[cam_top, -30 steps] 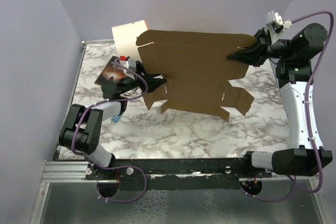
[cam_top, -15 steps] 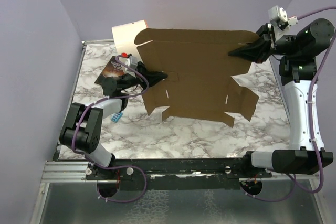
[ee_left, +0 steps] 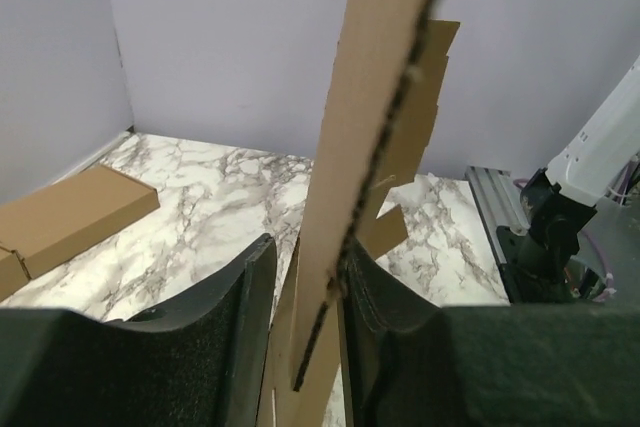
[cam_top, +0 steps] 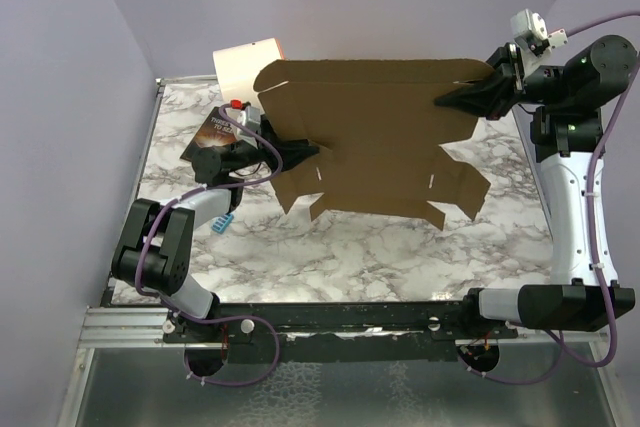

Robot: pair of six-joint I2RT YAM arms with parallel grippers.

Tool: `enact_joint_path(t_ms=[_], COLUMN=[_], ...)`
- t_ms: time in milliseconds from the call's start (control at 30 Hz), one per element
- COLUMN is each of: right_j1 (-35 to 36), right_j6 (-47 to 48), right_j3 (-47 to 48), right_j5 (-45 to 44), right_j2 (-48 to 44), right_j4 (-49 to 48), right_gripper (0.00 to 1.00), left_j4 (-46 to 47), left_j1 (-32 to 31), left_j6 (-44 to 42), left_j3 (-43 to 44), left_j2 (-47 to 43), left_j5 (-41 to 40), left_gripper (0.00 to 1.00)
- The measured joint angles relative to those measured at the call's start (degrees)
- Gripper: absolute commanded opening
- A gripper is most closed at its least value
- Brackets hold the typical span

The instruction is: Fold the paper box

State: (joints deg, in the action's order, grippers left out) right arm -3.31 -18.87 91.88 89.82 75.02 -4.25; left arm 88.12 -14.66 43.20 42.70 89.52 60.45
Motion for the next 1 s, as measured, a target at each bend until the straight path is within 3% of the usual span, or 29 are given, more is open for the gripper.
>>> enact_joint_path(t_ms=[133,233,300,500,600,667,733,800,1000], right_j1=[0.04,0.04,0.04,0.00,0.00,0.00,0.07,0.15,0.22], right_j6=[-0.37,-0.39,-0.39,-0.35,-0.44,-1.49,-4.28,-8.50,-19.69], right_j3=[0.00,0.00,0.00,0.00,-0.02,-0.17,-1.09,-2.71,-4.74], right_j5=[0.00,0.00,0.02,0.02,0.02,0.04,0.02,0.00,0.00], right_j2=[0.00,0.00,0.00,0.02,0.02,0.02,-0.04,-0.15,0.33], right_j4=[-0.02,-0.02,-0.02,-0.02,-0.13,-1.25,-4.98,-10.40,-21.42], right_gripper=[0.01,0.01,0.01,0.01,0.01,0.01,0.01,0.01,0.01], left_j4=[0.00,0.00,0.00,0.02,0.02,0.04,0.02,-0.02,-0.55], left_j1=[0.00,0.00,0.00,0.00,0.02,0.50,1.38,3.06,12.37], left_j6=[0.59,0.94,1.14,2.12,2.62,3.48,5.25,7.15,11.06], left_j3=[0.00,0.00,0.00,0.04,0.07,0.13,-0.04,-1.36,-18.84], left_j2=[0.00,0.00,0.07,0.35,0.39,0.37,0.31,-0.17,-13.99], left_j5=[0.02,0.07,0.17,0.94,1.01,0.76,-0.46,-2.73,-17.73], left_gripper=[0.27,0.14,0.00,0.00,0.17,0.42,0.57,0.69,0.95])
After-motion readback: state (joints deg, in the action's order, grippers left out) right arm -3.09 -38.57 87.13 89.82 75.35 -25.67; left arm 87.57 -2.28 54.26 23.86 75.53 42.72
